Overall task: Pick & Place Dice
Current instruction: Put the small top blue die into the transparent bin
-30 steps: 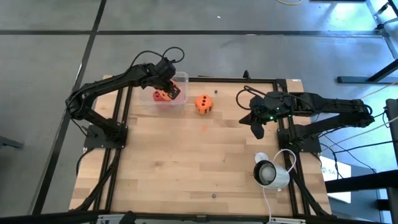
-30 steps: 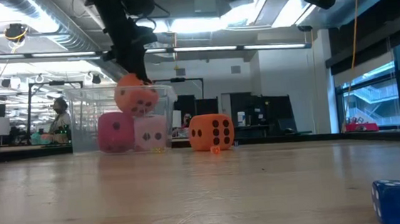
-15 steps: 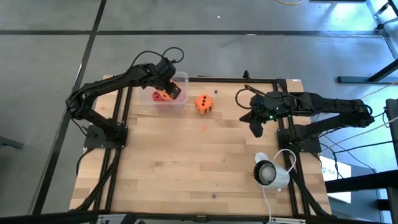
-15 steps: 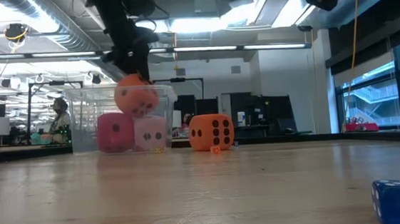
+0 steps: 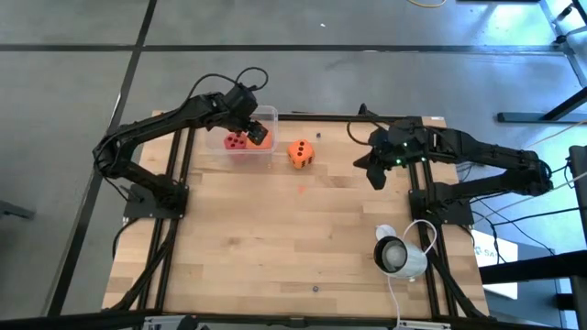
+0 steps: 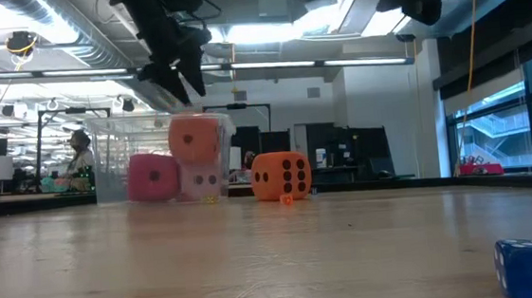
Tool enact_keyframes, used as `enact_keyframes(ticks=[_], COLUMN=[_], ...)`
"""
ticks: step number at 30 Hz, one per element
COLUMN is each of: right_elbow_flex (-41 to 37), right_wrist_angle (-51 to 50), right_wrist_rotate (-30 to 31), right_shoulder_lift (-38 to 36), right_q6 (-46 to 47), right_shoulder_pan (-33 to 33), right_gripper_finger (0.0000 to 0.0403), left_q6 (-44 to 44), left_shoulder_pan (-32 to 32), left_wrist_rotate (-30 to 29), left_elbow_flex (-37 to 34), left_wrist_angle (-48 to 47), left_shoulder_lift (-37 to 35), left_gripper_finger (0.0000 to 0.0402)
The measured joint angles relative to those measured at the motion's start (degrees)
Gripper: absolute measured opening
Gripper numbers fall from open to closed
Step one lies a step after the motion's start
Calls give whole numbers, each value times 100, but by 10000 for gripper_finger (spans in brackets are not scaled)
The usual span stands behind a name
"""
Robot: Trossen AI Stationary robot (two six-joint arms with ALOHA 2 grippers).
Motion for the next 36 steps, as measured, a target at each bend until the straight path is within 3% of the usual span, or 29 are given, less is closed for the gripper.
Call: enact_keyframes(ticks=[5,11,16,22,26,30,36], right_elbow_flex=[-518,-1374,-1899,-2484,-2403,-1866,-504], right_wrist_angle=[278,1501,2195,4051,5102,5031,3984], right_wrist_rotate=[-502,-1799,-1868,-1950,-1292,-684,-672], right_shoulder_lift=[-248,-800,-681,340,1392,2415,3594], right_q6=[-137,-198,-371,-64,296,414,406], right_shoulder_pan=[-653,-1453,-2339,-2861,-2881,-2865,-2816], right_gripper_finger=[0,0,0,0,0,0,9], left_q6=[-142,-244,-396,-483,-632,-677,-684], left_shoulder_pan=[1,0,0,-8,-11,-16,-100], left_wrist_rotate=[-193,-270,-286,-280,-276,-213,-168], left_elbow_flex=[0,2,4,4,4,4,7], left_wrist_angle=[5,9,13,12,12,12,12], left_shoulder_lift=[-369,-794,-927,-927,-927,-927,-927], left_gripper_finger=[221,221,221,221,221,221,221])
